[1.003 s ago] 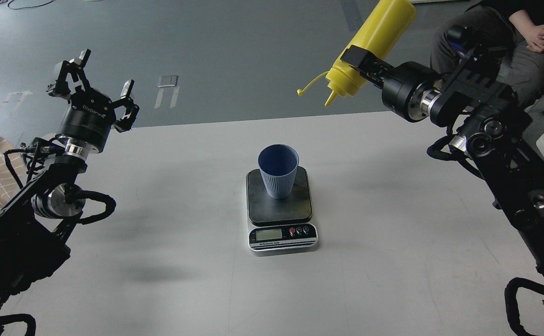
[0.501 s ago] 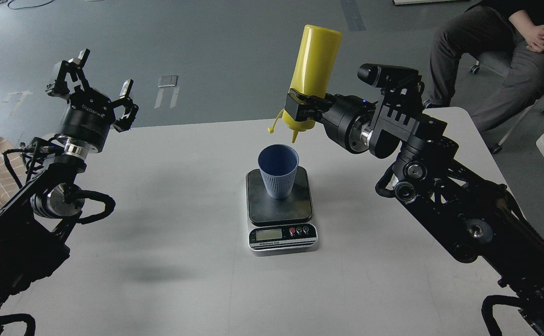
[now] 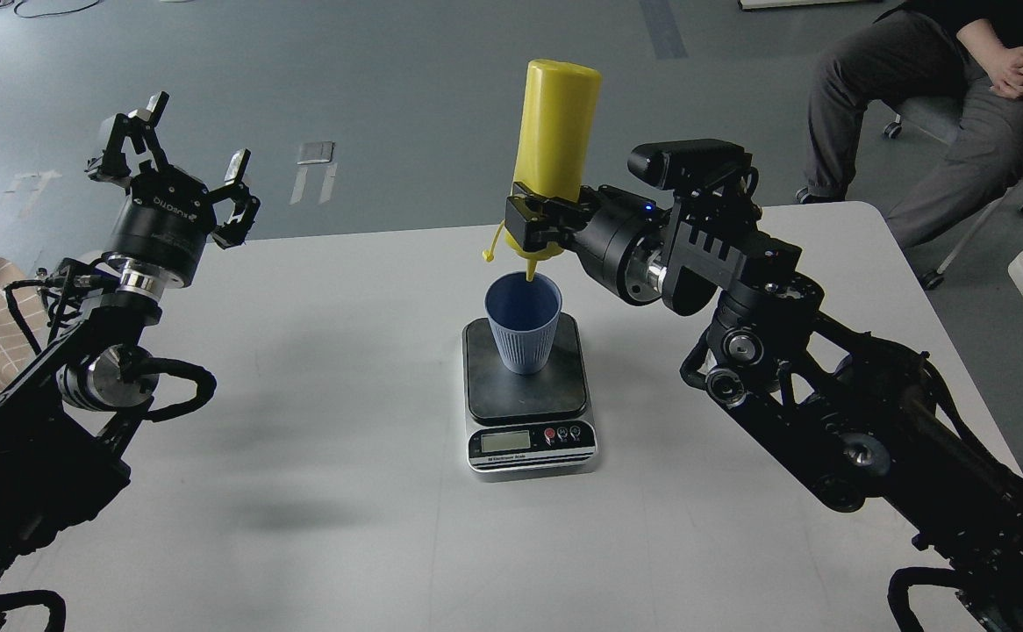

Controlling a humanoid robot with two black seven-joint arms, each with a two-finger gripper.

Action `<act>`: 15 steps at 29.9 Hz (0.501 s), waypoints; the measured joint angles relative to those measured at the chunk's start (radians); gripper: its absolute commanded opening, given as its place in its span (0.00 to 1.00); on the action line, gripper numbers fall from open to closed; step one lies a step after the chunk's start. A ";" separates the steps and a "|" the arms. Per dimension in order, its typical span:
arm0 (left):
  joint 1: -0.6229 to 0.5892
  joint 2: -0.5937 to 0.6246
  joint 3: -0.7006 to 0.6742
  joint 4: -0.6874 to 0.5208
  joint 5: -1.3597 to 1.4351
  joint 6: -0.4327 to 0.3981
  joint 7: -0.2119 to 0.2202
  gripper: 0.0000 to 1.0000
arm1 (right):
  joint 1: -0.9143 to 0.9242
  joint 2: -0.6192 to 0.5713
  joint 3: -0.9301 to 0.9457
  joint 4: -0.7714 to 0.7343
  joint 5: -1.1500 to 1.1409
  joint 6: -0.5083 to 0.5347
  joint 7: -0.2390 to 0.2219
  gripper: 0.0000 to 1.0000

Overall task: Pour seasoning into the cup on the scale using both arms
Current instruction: 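Hold the inverted bottle above the blue cup to pour seasoning, then turn the bottle upright and lower it back onto the table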

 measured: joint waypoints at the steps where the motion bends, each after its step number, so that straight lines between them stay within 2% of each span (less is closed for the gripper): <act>1: 0.000 0.000 0.001 0.000 0.000 0.000 0.000 0.98 | -0.003 -0.001 -0.001 0.000 -0.007 -0.008 0.000 0.00; 15: 0.001 0.002 0.001 0.000 0.000 0.000 0.000 0.98 | -0.031 0.010 0.069 0.000 0.045 -0.170 0.000 0.00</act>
